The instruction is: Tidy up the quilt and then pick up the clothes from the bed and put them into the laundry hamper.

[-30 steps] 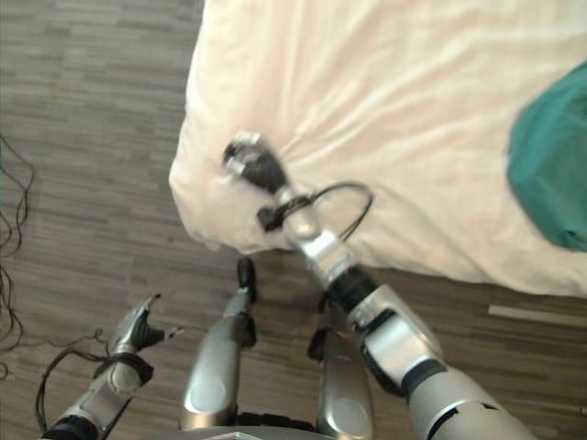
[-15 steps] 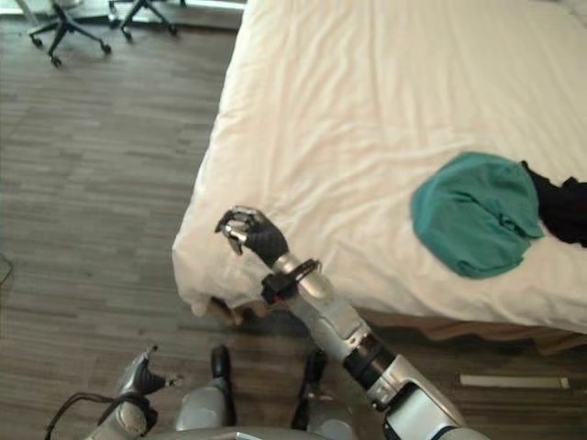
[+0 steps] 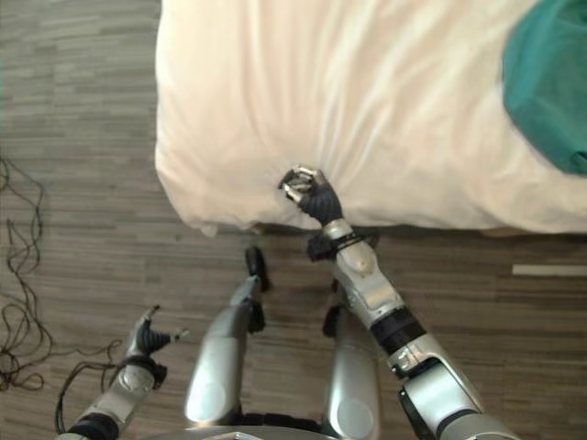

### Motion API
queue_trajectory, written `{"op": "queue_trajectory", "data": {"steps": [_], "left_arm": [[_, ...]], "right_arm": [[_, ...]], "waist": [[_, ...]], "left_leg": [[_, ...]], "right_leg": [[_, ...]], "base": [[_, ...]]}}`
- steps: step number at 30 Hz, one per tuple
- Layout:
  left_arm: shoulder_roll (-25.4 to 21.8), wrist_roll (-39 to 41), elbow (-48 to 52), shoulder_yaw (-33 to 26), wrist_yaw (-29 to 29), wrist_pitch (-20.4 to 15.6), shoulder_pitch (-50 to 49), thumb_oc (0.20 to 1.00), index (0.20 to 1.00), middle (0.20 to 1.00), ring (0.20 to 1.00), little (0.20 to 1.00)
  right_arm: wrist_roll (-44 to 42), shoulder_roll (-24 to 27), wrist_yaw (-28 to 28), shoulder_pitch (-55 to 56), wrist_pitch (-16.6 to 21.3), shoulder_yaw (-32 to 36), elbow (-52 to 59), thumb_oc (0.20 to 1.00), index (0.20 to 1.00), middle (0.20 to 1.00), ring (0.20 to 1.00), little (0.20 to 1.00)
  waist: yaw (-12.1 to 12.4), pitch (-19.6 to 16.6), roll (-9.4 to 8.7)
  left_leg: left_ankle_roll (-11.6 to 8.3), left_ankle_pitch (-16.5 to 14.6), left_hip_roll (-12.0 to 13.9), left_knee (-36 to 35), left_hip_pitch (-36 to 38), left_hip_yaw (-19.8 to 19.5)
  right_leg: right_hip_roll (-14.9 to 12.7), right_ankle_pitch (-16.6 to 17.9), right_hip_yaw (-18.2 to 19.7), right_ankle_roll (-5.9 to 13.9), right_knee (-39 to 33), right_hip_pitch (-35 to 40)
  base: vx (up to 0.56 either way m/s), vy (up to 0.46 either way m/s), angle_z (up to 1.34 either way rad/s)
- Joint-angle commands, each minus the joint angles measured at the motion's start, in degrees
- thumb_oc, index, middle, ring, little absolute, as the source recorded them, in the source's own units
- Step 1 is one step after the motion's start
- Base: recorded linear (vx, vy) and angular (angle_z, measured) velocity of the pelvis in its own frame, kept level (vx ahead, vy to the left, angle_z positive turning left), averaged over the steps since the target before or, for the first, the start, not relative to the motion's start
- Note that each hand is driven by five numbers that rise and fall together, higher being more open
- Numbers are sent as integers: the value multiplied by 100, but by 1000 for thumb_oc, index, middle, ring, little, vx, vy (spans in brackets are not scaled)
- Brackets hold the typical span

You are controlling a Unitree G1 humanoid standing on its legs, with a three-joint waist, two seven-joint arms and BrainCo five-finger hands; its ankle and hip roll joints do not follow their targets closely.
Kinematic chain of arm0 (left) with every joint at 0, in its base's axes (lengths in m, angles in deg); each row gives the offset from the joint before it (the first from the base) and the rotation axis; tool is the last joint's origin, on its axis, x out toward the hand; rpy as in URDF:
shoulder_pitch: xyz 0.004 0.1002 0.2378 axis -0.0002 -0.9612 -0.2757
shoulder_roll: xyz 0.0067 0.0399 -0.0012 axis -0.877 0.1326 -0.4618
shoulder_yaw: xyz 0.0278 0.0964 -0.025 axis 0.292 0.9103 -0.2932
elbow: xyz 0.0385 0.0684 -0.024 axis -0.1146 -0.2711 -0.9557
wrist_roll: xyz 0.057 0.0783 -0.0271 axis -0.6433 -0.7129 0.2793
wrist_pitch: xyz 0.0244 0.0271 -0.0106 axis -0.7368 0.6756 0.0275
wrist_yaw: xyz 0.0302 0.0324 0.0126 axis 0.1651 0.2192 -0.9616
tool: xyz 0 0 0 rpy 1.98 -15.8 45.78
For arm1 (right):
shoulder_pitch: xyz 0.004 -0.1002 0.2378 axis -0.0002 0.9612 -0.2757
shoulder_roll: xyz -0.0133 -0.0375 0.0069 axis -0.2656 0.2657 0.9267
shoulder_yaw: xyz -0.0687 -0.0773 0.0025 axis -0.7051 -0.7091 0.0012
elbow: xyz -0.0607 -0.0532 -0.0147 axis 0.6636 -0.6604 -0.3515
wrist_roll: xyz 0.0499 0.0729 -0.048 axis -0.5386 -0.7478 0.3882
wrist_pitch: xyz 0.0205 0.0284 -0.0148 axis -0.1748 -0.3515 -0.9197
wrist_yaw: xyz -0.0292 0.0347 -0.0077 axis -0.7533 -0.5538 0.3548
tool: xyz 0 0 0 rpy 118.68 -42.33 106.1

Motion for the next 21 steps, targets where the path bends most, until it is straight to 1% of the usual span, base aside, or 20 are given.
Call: {"op": "queue_trajectory", "data": {"steps": [1,2,3,4,5,7,8,9,10,12,13,14,15,16,17,18,19,20,21], "left_arm": [[-40,440,-367,-27,131,34,-37,1000,1000,1000,1000,1000],[-46,456,-511,-36,141,61,23,1000,1000,1000,1000,1000],[-45,457,-513,-34,140,59,23,1000,1000,1000,1000,1000],[-120,332,-690,10,174,113,107,1000,1000,1000,1000,1000],[-120,332,-690,11,173,112,107,1000,1000,1000,1000,1000],[-179,152,-856,93,231,165,89,1000,1000,1000,1000,1000],[-146,88,-975,147,270,208,113,1000,1000,1000,1000,1000],[-65,134,-1307,140,340,244,159,1000,1000,1000,1000,1000],[-66,135,-1310,139,340,242,163,1000,1000,1000,1000,1000],[144,284,-1683,138,468,310,217,1000,1000,1000,1000,1000],[144,284,-1683,139,468,310,217,1000,1000,1000,1000,1000],[199,400,-1737,91,470,311,223,1000,1000,1000,1000,1000],[251,510,-1720,66,476,298,229,1000,1000,1000,1000,1000],[280,675,-1659,39,532,280,182,1000,1000,1000,1000,1000],[287,690,-1635,56,576,257,168,1000,1000,1000,1000,1000],[286,690,-1636,57,577,256,168,1000,1000,1000,1000,1000],[286,602,-1618,109,620,255,112,1000,1000,1000,1000,1000],[267,322,-1675,273,752,255,64,1000,1000,1000,1000,1000],[274,143,-1747,407,792,242,29,1000,1000,1000,1000,1000]], "right_arm": [[-263,113,739,1104,-629,1485,-1745,200,200,200,200,200],[-229,142,708,1327,-721,1599,-2088,200,200,200,200,200],[-230,142,706,1328,-719,1600,-2090,200,200,200,200,200],[-4,194,673,1626,-904,1735,-2752,200,200,200,200,200],[-4,194,672,1626,-902,1736,-2755,200,200,200,200,200],[282,205,642,1913,-1089,1808,-3366,200,200,200,200,200],[384,159,590,1982,-1177,1783,-3676,216,216,216,216,216],[518,32,526,2112,-1359,1774,-4312,1000,1000,1000,1000,1000],[517,31,525,2108,-1357,1775,-4315,1000,1000,1000,1000,1000],[747,-167,406,2257,-1594,1725,-4951,1000,1000,1000,1000,1000],[747,-167,406,2257,-1594,1725,-4951,1000,1000,1000,1000,1000],[820,-204,378,2257,-1640,1685,-5057,1000,1000,1000,1000,1000],[925,-216,384,2203,-1674,1625,-5152,1000,1000,1000,1000,1000],[1088,-242,385,2115,-1717,1510,-5104,1000,1000,1000,1000,1000],[1176,-259,383,2082,-1709,1453,-5074,1000,1000,1000,1000,1000],[1178,-260,384,2084,-1710,1455,-5072,1000,1000,1000,1000,1000],[1227,-284,395,2079,-1686,1409,-4999,1000,1000,1000,1000,1000],[1303,-301,352,2102,-1664,1262,-4984,1000,1000,1000,1000,1000],[1287,-325,342,2139,-1627,1210,-5022,1000,1000,1000,1000,1000]], "waist": [[-319,-547,-269],[-409,-660,-355],[-408,-647,-355],[-558,-884,-479],[-556,-872,-480],[-668,-1138,-545],[-688,-1252,-568],[-734,-1462,-607],[-734,-1470,-610],[-807,-1670,-611],[-804,-1668,-612],[-831,-1684,-596],[-825,-1666,-561],[-752,-1650,-492],[-684,-1652,-469],[-686,-1648,-470],[-658,-1662,-457],[-722,-1752,-497],[-749,-1791,-527]], "left_leg": [[-177,-990,222,306,788,0],[-110,-898,172,230,930,59],[-110,-896,171,220,951,60],[-84,-937,93,76,1341,116],[-84,-934,91,66,1360,119],[-46,-918,12,-204,1764,155],[-18,-905,-36,-321,1936,167],[15,-859,-108,-580,2263,196],[18,-842,-113,-594,2255,197],[68,-826,-154,-933,2711,264],[68,-824,-155,-937,2716,266],[75,-812,-135,-1049,2883,376],[79,-813,-108,-1125,3059,520],[20,-887,-34,-1212,3346,820],[8,-888,4,-1205,3443,1020],[6,-889,4,-1205,3446,1017],[22,-877,19,-1185,3496,1143],[67,-1011,30,-1069,3599,1390],[42,-1103,106,-853,3596,1463]], "right_leg": [[-359,-1341,97,562,518,797],[-352,-1193,70,525,330,996],[-351,-1189,69,526,318,1017],[-292,-1126,87,561,51,1439],[-292,-1123,88,562,43,1457],[-271,-1047,100,619,-167,1815],[-260,-1039,98,631,-230,1962],[-230,-1062,99,659,-283,2203],[-232,-1049,99,658,-293,2193],[-182,-1154,108,688,-117,2375],[-182,-1154,111,688,-116,2377],[-171,-1169,96,706,19,2363],[-199,-1167,-31,733,210,2341],[-346,-1182,-687,795,642,2286],[-461,-1157,-1276,754,810,2266],[-465,-1165,-1279,755,823,2267],[-522,-1142,-1698,698,956,2241],[-464,-1243,-1928,593,823,2281],[-274,-1316,-1773,456,603,2351]], "base": [[133,48,8],[117,37,1],[136,57,-21],[130,46,-44],[210,97,-58],[158,114,-33],[204,132,-27],[159,82,-33],[119,82,-20],[103,49,-2],[103,45,-1],[52,39,-5],[106,54,-21],[78,20,-68],[57,0,-111],[7,-33,-137],[59,-90,-145],[117,-173,-112],[178,-209,-106]]}}
